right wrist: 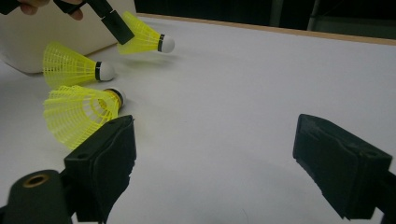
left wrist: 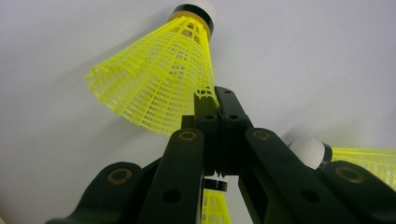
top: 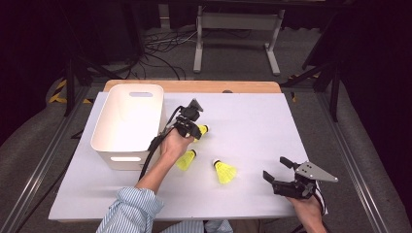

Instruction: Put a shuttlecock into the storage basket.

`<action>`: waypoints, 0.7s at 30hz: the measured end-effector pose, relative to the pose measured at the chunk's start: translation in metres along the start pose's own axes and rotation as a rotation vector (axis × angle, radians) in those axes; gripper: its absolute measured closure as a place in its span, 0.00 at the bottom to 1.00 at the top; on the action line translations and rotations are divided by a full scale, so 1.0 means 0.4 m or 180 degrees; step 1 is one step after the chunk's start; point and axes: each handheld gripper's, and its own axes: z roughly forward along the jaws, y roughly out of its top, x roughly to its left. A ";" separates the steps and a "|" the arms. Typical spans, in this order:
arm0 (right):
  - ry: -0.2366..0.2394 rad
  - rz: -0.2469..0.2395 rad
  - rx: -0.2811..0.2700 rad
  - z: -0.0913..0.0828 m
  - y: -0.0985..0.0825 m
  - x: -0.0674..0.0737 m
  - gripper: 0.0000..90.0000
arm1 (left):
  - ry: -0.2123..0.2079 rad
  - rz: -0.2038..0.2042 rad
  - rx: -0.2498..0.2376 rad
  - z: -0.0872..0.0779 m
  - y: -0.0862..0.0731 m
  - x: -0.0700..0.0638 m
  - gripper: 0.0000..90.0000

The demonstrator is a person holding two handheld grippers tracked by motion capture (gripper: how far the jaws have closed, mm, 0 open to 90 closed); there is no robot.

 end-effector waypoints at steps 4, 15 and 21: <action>0.0001 0.0000 0.0002 0.000 0.000 0.000 0.15 | -0.0004 0.0017 -0.0008 -0.006 -0.001 -0.003 0.99; -0.0005 0.0001 0.0000 0.000 0.000 0.000 0.15 | -0.0009 0.0031 -0.0020 -0.013 -0.002 -0.007 0.99; -0.0003 0.0000 0.0005 0.000 0.000 0.000 0.15 | -0.0007 0.0058 -0.0040 -0.028 -0.006 -0.012 0.99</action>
